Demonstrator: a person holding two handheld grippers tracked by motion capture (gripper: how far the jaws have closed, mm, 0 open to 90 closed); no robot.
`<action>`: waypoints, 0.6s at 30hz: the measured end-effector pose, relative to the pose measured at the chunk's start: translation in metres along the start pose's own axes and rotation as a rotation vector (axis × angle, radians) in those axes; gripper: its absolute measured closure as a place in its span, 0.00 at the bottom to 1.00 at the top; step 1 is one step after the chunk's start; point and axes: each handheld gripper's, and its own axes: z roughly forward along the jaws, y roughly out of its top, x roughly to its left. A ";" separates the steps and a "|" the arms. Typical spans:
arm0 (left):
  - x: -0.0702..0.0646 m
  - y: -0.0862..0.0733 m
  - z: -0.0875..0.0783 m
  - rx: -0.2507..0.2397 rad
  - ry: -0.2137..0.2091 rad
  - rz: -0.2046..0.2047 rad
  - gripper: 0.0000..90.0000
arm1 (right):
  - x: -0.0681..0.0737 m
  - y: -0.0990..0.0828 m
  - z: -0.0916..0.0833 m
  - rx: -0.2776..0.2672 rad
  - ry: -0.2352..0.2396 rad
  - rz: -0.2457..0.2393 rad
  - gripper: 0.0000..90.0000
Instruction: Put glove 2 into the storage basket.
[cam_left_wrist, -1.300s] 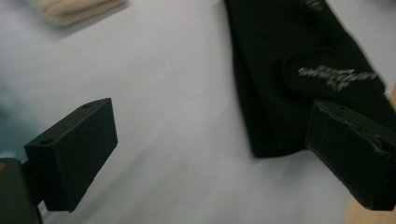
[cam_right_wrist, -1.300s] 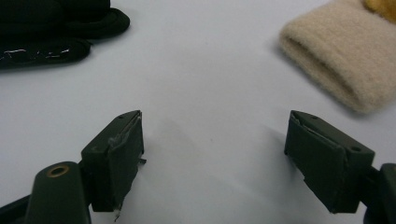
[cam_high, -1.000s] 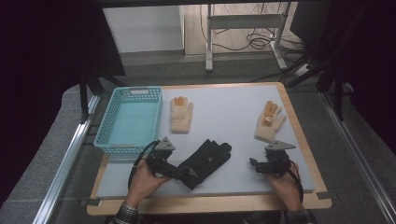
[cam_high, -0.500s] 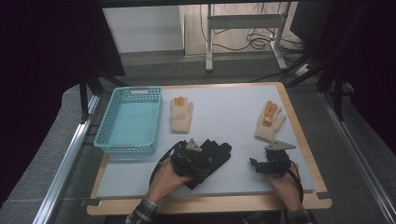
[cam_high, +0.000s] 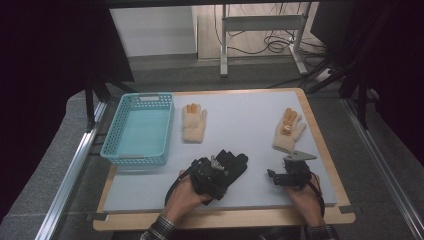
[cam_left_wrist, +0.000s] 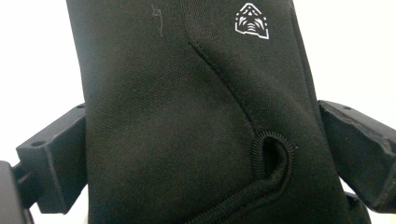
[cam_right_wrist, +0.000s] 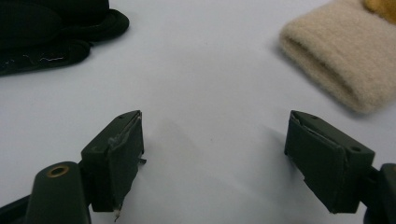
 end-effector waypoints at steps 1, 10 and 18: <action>0.001 0.000 0.000 -0.002 -0.002 -0.009 0.04 | 0.000 0.000 0.000 0.000 -0.001 0.000 0.22; 0.014 -0.004 -0.012 -0.041 0.034 -0.054 0.48 | 0.000 0.000 0.000 0.000 -0.001 0.000 0.22; 0.020 -0.003 -0.019 -0.058 0.027 -0.055 0.68 | 0.000 0.000 0.000 0.000 -0.001 0.000 0.22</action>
